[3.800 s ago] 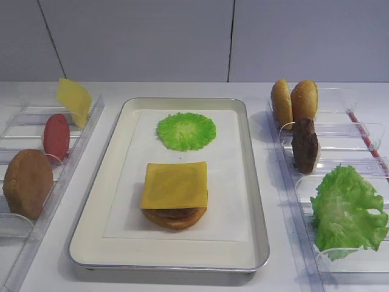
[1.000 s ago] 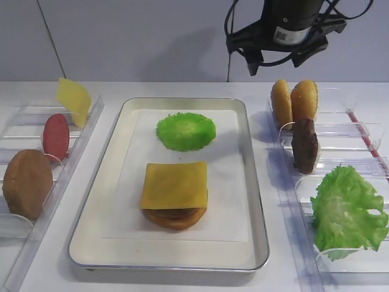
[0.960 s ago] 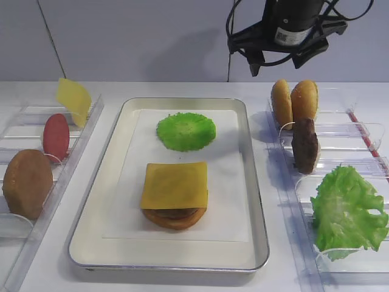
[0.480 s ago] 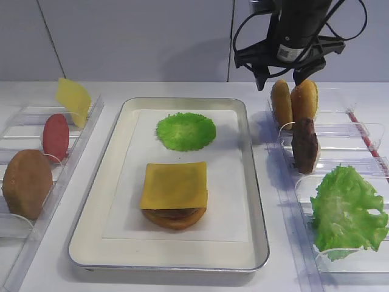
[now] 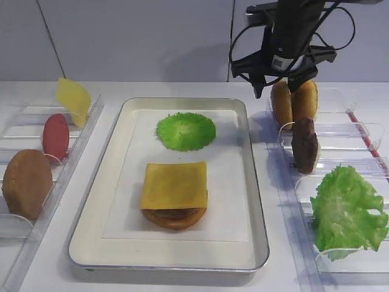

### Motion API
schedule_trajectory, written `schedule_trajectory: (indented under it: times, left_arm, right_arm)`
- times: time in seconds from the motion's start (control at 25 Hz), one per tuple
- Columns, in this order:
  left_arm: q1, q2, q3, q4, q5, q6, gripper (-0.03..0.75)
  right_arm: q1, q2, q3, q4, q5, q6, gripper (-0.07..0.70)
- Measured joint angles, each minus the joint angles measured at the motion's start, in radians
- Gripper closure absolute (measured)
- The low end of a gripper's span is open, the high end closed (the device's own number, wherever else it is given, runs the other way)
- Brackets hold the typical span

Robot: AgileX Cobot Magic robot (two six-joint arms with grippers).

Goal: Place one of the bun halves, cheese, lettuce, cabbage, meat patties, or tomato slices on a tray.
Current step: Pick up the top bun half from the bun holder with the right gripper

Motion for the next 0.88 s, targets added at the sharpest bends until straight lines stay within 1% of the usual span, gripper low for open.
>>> schedule_trajectory:
  times: [0.24,0.48,0.68,0.8,0.88]
  left_arm:
    - [0.0,0.0,0.0,0.0,0.0,0.0,0.223]
    - [0.0,0.0,0.0,0.0,0.0,0.0,0.223]
    - [0.0,0.0,0.0,0.0,0.0,0.0,0.223]
    - [0.0,0.0,0.0,0.0,0.0,0.0,0.223]
    - [0.0,0.0,0.0,0.0,0.0,0.0,0.223]
  right_arm:
    - [0.0,0.007,-0.002,-0.027,0.0,0.01,0.153]
    - [0.0,0.007,-0.003,-0.049,0.0,0.029,0.24]
    - [0.0,0.007,-0.004,-0.051,0.0,0.029,0.263]
    - [0.0,0.007,-0.004,-0.051,0.0,0.029,0.311]
    - [0.0,0.007,-0.004,-0.053,0.0,0.029,0.364]
